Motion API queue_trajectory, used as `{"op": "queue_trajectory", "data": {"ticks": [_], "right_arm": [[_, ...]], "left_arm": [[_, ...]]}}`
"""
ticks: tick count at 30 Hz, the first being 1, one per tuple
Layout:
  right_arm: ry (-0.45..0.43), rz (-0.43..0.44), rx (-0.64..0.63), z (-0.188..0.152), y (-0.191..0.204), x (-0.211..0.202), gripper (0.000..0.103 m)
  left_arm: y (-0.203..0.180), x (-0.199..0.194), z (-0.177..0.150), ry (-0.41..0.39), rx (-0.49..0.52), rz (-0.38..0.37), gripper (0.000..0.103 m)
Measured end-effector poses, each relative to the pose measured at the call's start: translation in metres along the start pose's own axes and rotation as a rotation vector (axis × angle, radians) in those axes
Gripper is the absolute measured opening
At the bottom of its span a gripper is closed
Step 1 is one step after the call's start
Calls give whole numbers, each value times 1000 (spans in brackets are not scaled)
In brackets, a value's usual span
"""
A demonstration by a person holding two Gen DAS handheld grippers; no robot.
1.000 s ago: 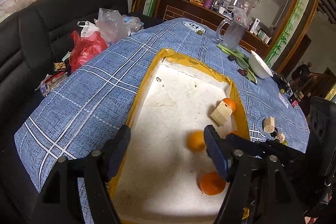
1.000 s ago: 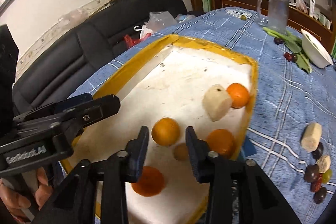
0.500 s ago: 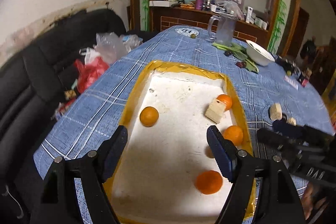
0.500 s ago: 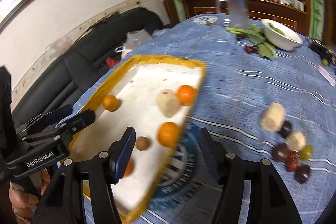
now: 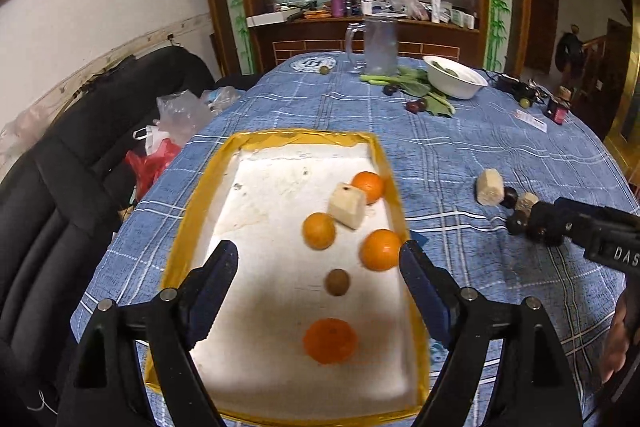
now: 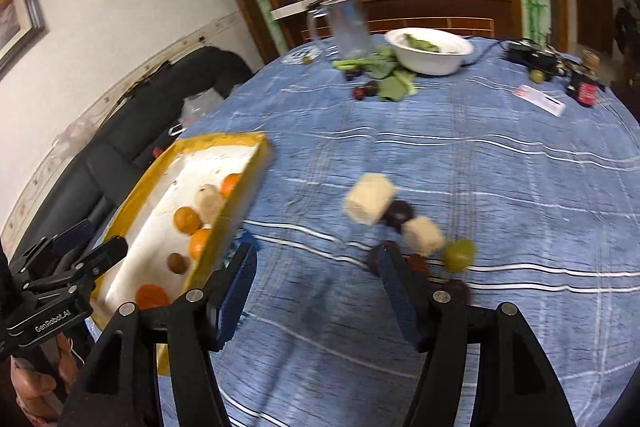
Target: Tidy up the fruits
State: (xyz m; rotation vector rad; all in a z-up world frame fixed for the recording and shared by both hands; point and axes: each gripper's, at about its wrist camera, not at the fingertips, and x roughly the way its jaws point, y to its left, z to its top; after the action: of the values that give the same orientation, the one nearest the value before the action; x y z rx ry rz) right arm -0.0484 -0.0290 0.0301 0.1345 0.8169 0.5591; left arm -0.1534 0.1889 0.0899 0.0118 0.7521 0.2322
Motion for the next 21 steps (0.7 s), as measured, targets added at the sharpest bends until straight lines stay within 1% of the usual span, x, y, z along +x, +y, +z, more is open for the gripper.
{"op": "queue_trajectory", "data": {"ticks": [11,18,21], "right_arm": [[-16,-90,89,-11,-64,-23,68],[19,-103,83,-11,-79,-11,67],[35,-110,71,-8,-79,0,67]], "left_arm": [[-28,8,1,44,25,-68,82],[-47,15,5,65,18,-133,82],[-56,24,14,97,-6,-196,82]]}}
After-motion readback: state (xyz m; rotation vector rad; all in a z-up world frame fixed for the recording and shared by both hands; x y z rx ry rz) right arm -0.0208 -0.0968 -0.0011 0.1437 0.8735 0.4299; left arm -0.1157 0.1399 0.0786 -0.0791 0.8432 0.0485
